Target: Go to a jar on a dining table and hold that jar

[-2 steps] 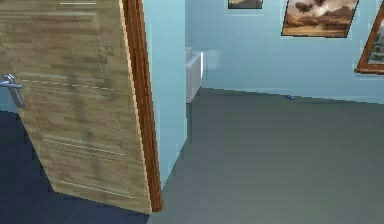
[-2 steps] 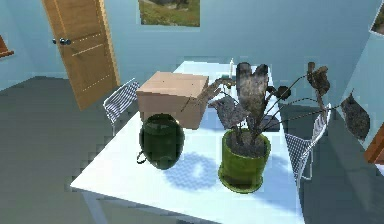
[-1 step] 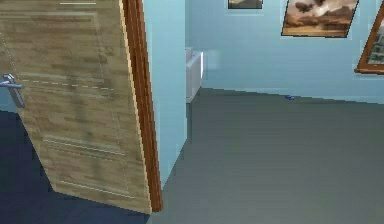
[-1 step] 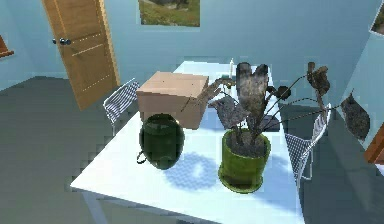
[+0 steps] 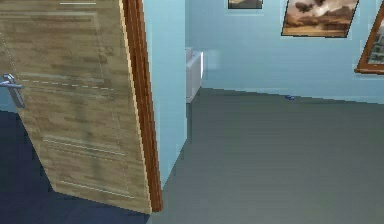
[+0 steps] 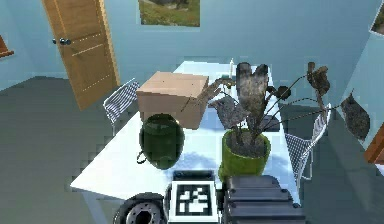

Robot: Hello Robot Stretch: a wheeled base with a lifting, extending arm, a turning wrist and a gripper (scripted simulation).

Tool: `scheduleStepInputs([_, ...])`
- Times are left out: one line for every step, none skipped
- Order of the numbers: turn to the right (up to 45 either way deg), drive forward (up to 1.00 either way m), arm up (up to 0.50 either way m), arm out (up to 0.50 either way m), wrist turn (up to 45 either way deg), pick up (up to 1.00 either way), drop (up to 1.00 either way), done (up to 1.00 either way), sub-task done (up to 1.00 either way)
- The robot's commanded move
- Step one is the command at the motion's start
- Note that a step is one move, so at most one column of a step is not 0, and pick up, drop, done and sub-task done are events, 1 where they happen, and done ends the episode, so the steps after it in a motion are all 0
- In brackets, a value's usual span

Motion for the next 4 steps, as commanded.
scheduleStepInputs([0.0,0.00,0.00,0.30,0.0,0.00,0.00,0.00,0.00])
scheduleStepInputs([0.0,0.00,0.00,0.00,45.0,0.00,0.00,0.00,0.00])
scheduleStepInputs([0.0,0.00,0.00,0.00,45.0,0.00,0.00,0.00,0.00])
scheduleStepInputs([0.0,0.00,0.00,0.00,45.0,0.00,0.00,0.00,0.00])
